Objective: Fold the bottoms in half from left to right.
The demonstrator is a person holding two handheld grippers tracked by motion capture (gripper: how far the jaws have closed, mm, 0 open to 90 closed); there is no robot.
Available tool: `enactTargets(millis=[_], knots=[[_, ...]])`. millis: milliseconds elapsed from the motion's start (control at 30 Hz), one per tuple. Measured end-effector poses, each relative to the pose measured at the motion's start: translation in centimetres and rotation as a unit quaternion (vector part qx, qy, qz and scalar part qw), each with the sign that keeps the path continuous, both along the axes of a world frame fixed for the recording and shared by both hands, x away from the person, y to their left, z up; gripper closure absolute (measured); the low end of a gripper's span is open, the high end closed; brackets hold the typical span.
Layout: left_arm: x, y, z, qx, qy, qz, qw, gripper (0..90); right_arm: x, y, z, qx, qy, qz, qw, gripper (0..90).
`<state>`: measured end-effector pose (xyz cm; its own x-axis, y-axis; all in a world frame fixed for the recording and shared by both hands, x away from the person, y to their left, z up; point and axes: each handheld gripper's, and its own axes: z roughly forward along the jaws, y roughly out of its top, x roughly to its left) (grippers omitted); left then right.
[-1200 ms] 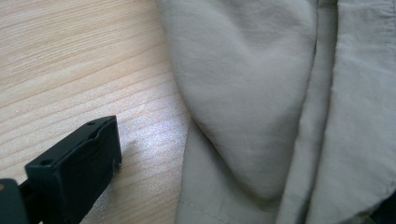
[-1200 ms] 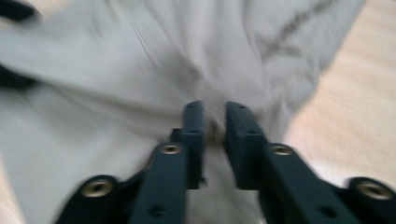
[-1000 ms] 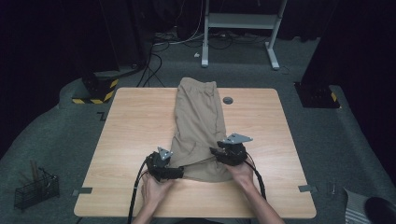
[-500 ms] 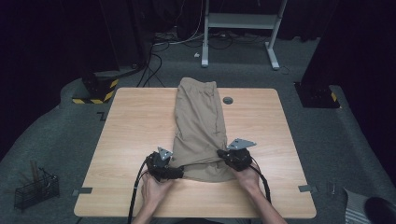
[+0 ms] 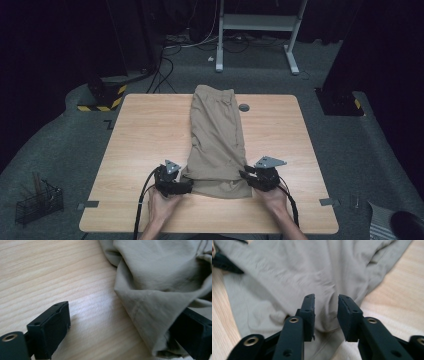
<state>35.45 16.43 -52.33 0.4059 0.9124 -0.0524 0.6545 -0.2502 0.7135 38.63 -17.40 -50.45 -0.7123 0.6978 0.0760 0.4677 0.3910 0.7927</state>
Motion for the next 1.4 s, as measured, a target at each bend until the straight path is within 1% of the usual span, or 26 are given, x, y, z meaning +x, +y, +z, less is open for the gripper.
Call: enactTargets(millis=[33,100,167,233,267,333,367,433,500,533,600,700,767,800,867,900,967,1067,1100,1133,1200,1267,1333,1400], knots=[[-0.2,0.2,0.1,-0.001,-0.001,-0.001,1.0,8.9,0.1,0.1,0.1,0.004,0.0,-0.002,1.0,64.8],[-0.5,0.6,0.4,-0.003,-0.004,-0.003,1.0,10.4,0.6,0.6,0.3,0.002,-0.001,-0.005,1.0,64.9],[-0.7,1.0,0.7,-0.014,-0.002,-0.007,0.9999,12.2,1.0,1.2,0.1,-0.004,0.002,-0.008,1.0,65.2],[-1.0,1.5,0.8,-0.019,-0.001,-0.008,0.9998,13.7,1.4,1.8,-0.2,-0.015,0.007,-0.009,0.9998,65.7],[-1.1,1.8,0.9,-0.022,-0.001,-0.007,0.9997,14.5,1.7,2.1,-0.4,-0.024,0.01,-0.01,0.9996,65.9],[-1.3,2.5,1.0,-0.024,-0.001,-0.002,0.9997,15.1,2.0,2.3,-0.9,-0.037,0.016,-0.012,0.9991,66.0],[-1.4,2.9,1.1,-0.026,0.0,0.001,0.9997,15.2,2.2,2.4,-1.2,-0.039,0.019,-0.014,0.9989,66.0],[-1.6,3.9,1.3,-0.03,-0.003,0.008,0.9995,16.2,2.3,2.3,-1.5,-0.039,0.026,-0.018,0.9987,66.0],[-1.7,4.8,1.5,-0.037,-0.004,0.016,0.9992,16.9,2.3,2.2,-1.5,-0.041,0.023,-0.017,0.9987,65.9],[-1.6,5.4,1.7,-0.046,-0.005,0.02,0.9987,17.1,2.3,2.2,-1.5,-0.042,0.024,-0.017,0.9987,65.8],[-1.4,5.9,1.9,-0.056,-0.005,0.023,0.9982,18.0,2.3,2.2,-1.4,-0.041,0.023,-0.016,0.9988,65.3],[-0.8,6.2,2.2,-0.066,-0.006,0.021,0.9976,18.5,2.1,2.2,-1.0,-0.037,0.017,-0.015,0.9991,64.5],[-0.6,6.2,2.6,-0.083,-0.009,0.014,0.9964,18.9,2.0,2.2,-0.7,-0.034,0.013,-0.016,0.9992,64.2],[-0.5,6.2,2.8,-0.086,-0.013,0.012,0.9961,19.3,2.0,2.2,-0.5,-0.031,0.012,-0.015,0.9993,64.0],[-0.6,6.2,3.2,-0.088,-0.021,0.01,0.9959,19.6,2.1,2.2,-0.2,-0.028,0.012,-0.017,0.9994,64.1],[-0.7,6.3,3.4,-0.087,-0.024,0.008,0.9959,19.8,2.2,2.2,-0.1,-0.029,0.011,-0.017,0.9994,64.2],[-0.8,6.6,3.4,-0.088,-0.025,0.013,0.9957,20.2,2.3,2.2,-0.2,-0.036,0.013,-0.019,0.9991,64.6],[-0.7,7.5,2.8,-0.085,-0.013,0.025,0.996,20.3,2.7,2.2,-0.8,-0.044,0.021,-0.023,0.9986,64.8],[-0.6,7.8,2.5,-0.087,-0.008,0.029,0.9957,20.3,2.8,2.1,-0.9,-0.043,0.022,-0.024,0.9985,64.8],[-0.4,7.9,2.3,-0.085,-0.007,0.031,0.9959,20.5,2.9,2.1,-1.0,-0.041,0.024,-0.026,0.9985,64.8],[0.1,7.6,2.1,-0.089,-0.004,0.03,0.9955,21.0,2.9,2.1,-1.0,-0.036,0.024,-0.028,0.9987,64.8],[0.9,6.9,2.2,-0.094,-0.005,0.022,0.9954,21.0,2.7,2.1,-0.7,-0.03,0.019,-0.025,0.9991,64.7],[1.7,5.9,2.7,-0.094,-0.014,0.009,0.9955,21.3,2.6,2.3,-0.4,-0.024,0.015,-0.021,0.9994,64.4],[2.5,4.8,3.1,-0.097,-0.021,-0.005,0.995,22.2,2.5,2.6,-0.2,-0.021,0.012,-0.016,0.9996,64.0]])
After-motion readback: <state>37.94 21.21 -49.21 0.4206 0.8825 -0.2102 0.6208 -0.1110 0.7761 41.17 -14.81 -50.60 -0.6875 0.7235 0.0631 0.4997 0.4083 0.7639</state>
